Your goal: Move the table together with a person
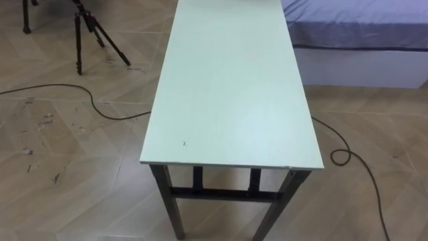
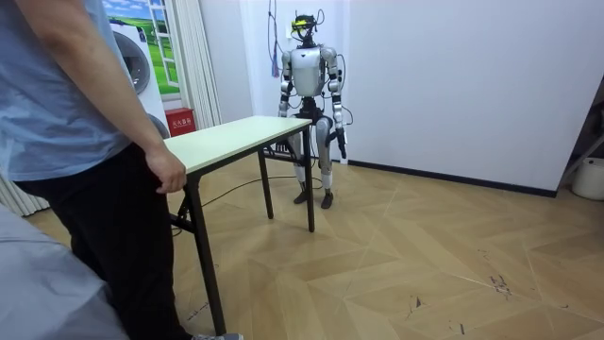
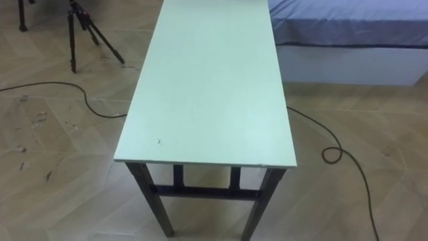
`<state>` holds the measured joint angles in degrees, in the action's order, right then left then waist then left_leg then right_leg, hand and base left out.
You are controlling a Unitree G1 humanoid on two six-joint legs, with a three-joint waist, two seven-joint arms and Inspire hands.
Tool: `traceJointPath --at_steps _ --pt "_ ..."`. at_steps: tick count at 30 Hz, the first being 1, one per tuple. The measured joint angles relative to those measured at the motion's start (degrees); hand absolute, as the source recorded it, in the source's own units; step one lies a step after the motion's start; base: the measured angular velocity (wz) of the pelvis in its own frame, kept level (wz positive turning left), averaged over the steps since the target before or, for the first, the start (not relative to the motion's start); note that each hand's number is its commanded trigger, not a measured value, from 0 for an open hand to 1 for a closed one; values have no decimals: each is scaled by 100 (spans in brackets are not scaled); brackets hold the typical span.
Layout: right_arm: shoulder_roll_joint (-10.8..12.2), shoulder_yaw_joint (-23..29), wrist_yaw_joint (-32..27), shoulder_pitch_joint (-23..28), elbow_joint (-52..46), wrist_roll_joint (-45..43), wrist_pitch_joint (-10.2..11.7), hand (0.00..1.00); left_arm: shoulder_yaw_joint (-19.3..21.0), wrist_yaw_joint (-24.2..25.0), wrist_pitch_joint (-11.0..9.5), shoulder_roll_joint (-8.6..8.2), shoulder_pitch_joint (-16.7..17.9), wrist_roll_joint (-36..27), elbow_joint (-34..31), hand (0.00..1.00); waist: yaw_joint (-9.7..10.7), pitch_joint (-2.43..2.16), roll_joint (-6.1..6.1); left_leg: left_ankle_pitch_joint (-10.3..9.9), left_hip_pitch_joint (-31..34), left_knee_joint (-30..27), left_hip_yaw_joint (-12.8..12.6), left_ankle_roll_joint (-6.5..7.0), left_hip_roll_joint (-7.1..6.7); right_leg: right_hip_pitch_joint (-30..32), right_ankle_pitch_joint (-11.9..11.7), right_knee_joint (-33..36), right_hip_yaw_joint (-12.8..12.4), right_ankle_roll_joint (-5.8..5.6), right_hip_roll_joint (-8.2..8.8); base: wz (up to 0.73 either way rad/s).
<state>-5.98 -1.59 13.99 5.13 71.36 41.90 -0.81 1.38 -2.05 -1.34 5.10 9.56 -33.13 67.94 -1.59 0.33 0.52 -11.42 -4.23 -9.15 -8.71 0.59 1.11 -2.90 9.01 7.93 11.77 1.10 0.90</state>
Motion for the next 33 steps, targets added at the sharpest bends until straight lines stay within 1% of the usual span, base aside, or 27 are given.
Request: traceJointPath --at_steps 2,4,7,9,10,11,12,13,14,15,17,19,20,21,22,23,25,29,31,33 --pt "-13 0 128 8 -324 207 -13 0 -213 142 12 12 -10 -114 -157 0 11 -1 -1 0 4 -2 -1 0 1 1 0 -2 1 0 0 0" --pt "-10 -1 246 5 -653 353 -7 0 -305 245 16 7 -12 -152 -297 0 50 -2 0 0 2 -2 -3 0 2 -1 0 -5 -2 0 -1 0" --pt "-4 -41 341 10 -1120 459 4 0 -490 318 22 5 -17 -571 -554 0 97 -5 3 0 -2 -2 -9 0 1 -1 0 -13 -3 0 2 -1" --pt "-10 -196 323 77 -1546 606 -19 0 -598 374 66 14 -17 -737 -744 0 102 -5 5 0 13 -6 -52 0 2 25 0 -8 -7 0 6 -6" --pt "-18 -328 325 143 -1959 802 -42 0 -740 386 113 21 -18 -859 -949 0 112 -14 -2 0 71 -21 -59 0 2 93 -2 13 -4 3 9 -7" --pt "-8 -462 326 203 -2374 1039 -64 0 -853 430 182 91 12 -1069 -1180 0 111 -12 -5 1 113 -24 -56 -1 11 108 -8 32 -2 14 4 0" --pt "-2 -530 324 242 -2598 1179 -68 0 -900 444 231 108 20 -1184 -1331 0 134 -12 -5 1 125 -26 -57 -1 12 117 -9 40 11 15 4 4" --pt "-10 -681 330 355 -3019 1517 -75 0 -1026 481 276 121 23 -1424 -1613 0 144 -9 -9 1 145 -25 -57 -1 13 140 -9 72 38 15 -1 12" --pt "-16 -858 325 431 -3342 1742 -78 0 -1200 497 279 127 29 -1647 -1883 0 142 -7 -15 1 146 -25 -56 -1 13 136 -9 83 61 15 -10 10" --pt "-16 -929 320 472 -3518 1789 -91 0 -1288 498 286 130 50 -1761 -2065 0 141 -8 -15 1 146 -24 -57 -1 12 134 -9 84 66 15 -11 4" --pt "-17 -1181 358 729 -4310 1865 -156 0 -1535 541 338 131 330 -2051 -3151 0 150 -7 -16 1 146 -23 -55 -1 15 131 -10 87 68 15 -2 0" --pt "-16 -1302 438 854 -4622 1877 -180 0 -1652 690 344 129 449 -2123 -3713 0 151 2 -14 1 71 -5 -53 -1 22 64 -9 84 60 14 8 0" --pt "-25 -1351 456 919 -4767 1882 -177 0 -1717 746 339 145 477 -2140 -3941 0 142 22 -25 1 35 3 -48 0 24 7 -9 81 52 14 8 0" --pt "-38 -1379 481 920 -4798 1895 -179 0 -1763 747 342 167 499 -2158 -4069 0 149 21 -28 0 27 3 -47 0 22 -6 -8 82 51 13 9 0" --pt "-73 -1427 500 918 -4886 1923 -179 0 -1885 748 345 247 537 -2269 -4346 0 164 24 -38 0 18 8 -43 0 23 -7 -7 83 42 11 7 0" --pt "-129 -1478 509 912 -4973 1927 -178 0 -1994 750 345 307 540 -2316 -4555 0 180 38 -60 -4 14 35 -36 2 23 -6 -7 83 43 11 5 0" --pt "-180 -1554 546 915 -5022 1930 -178 0 -2112 755 348 338 533 -2350 -4726 0 188 39 -85 -33 10 57 -3 -4 22 -3 -7 91 40 11 -18 4" --pt "-398 -1876 543 921 -5348 1930 -175 0 -2342 756 385 381 530 -2350 -4938 0 186 24 -128 -36 24 24 -3 -1 14 -2 -7 87 8 11 -36 0" --pt "-472 -1970 545 914 -5484 1943 -174 0 -2370 757 400 400 529 -2352 -5075 0 210 21 -134 -36 41 -8 -1 -1 14 2 -7 88 2 11 -26 0" --pt "-511 -2020 546 919 -5663 1953 -178 0 -2399 756 406 465 526 -2369 -5322 0 223 19 -137 -35 37 -24 -4 -1 14 5 -7 89 0 11 -8 0"
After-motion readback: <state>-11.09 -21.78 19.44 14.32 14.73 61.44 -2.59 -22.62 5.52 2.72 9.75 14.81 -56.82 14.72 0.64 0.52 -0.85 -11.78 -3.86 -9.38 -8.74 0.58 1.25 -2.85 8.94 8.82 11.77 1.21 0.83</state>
